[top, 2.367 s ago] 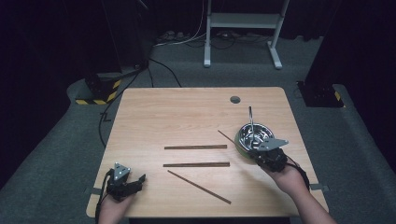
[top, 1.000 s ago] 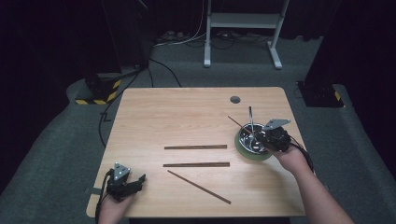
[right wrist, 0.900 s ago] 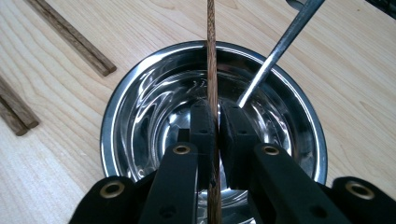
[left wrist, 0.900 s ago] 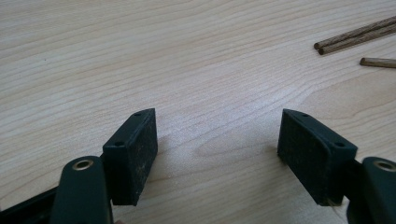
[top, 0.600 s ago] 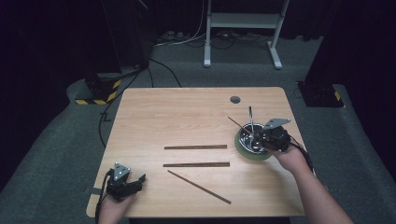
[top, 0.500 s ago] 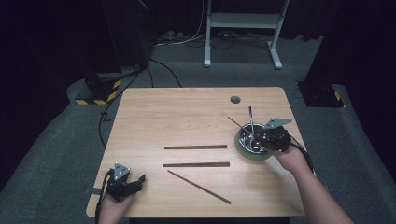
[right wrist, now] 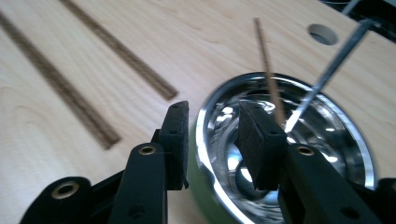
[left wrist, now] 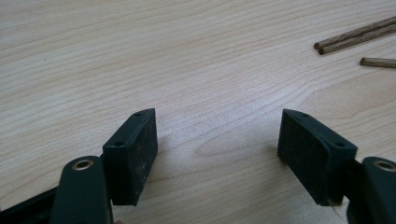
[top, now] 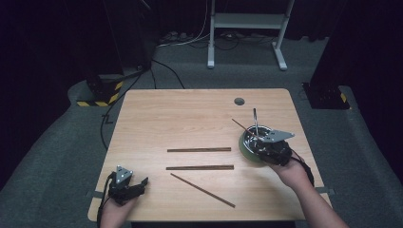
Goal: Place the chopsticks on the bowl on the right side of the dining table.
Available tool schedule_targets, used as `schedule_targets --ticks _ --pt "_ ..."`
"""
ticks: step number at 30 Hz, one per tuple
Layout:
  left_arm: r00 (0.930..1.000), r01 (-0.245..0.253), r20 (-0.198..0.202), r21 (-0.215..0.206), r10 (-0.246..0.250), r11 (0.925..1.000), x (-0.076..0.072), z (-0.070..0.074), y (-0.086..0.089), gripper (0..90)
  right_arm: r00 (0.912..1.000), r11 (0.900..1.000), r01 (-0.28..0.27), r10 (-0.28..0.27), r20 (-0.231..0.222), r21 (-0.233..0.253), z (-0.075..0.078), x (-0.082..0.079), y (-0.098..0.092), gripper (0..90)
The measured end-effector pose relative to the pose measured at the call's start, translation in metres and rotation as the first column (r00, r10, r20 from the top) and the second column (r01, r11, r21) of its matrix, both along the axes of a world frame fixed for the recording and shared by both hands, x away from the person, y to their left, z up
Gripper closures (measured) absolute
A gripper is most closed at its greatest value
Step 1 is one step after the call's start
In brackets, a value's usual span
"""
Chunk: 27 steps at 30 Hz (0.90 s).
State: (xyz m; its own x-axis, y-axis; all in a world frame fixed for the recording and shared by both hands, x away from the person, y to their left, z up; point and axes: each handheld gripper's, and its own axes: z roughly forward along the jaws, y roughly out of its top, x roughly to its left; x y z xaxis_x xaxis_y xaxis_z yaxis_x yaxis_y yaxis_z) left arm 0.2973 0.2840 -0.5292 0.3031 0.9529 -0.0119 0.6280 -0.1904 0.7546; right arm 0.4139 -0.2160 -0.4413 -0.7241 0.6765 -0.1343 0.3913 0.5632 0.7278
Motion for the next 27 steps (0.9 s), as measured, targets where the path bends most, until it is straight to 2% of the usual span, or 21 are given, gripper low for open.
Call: schedule_targets --ticks 3,6,11,19,23,27 --pt "1.0000 0.000 0.000 0.000 0.000 1.0000 0.000 0.000 0.000 28.5 0.9997 1.000 -0.024 0.024 -0.003 0.015 -0.006 -0.011 0.009 62.0" --pt "1.0000 0.000 0.000 -0.001 0.000 1.0000 0.000 0.000 0.000 28.5 0.9988 0.999 -0.049 0.049 0.001 0.007 -0.012 -0.019 0.016 61.0" --pt "1.0000 0.000 0.000 0.000 0.000 1.0000 0.000 0.000 0.000 28.5 0.9954 0.996 -0.090 0.090 -0.031 0.009 -0.028 -0.034 0.033 57.5" --pt "1.0000 0.000 0.000 0.000 0.000 1.0000 0.000 0.000 0.000 28.5 0.9902 0.992 -0.125 0.125 -0.062 0.002 -0.049 -0.050 0.052 55.8" --pt "1.0000 0.000 0.000 0.000 0.000 1.0000 0.000 0.000 0.000 28.5 0.9818 0.984 -0.178 0.176 -0.073 -0.021 -0.059 -0.061 0.069 55.3" --pt "1.0000 0.000 0.000 -0.001 0.000 1.0000 0.000 0.000 0.000 28.5 0.9769 0.980 -0.199 0.196 -0.084 -0.022 -0.061 -0.068 0.078 55.5"
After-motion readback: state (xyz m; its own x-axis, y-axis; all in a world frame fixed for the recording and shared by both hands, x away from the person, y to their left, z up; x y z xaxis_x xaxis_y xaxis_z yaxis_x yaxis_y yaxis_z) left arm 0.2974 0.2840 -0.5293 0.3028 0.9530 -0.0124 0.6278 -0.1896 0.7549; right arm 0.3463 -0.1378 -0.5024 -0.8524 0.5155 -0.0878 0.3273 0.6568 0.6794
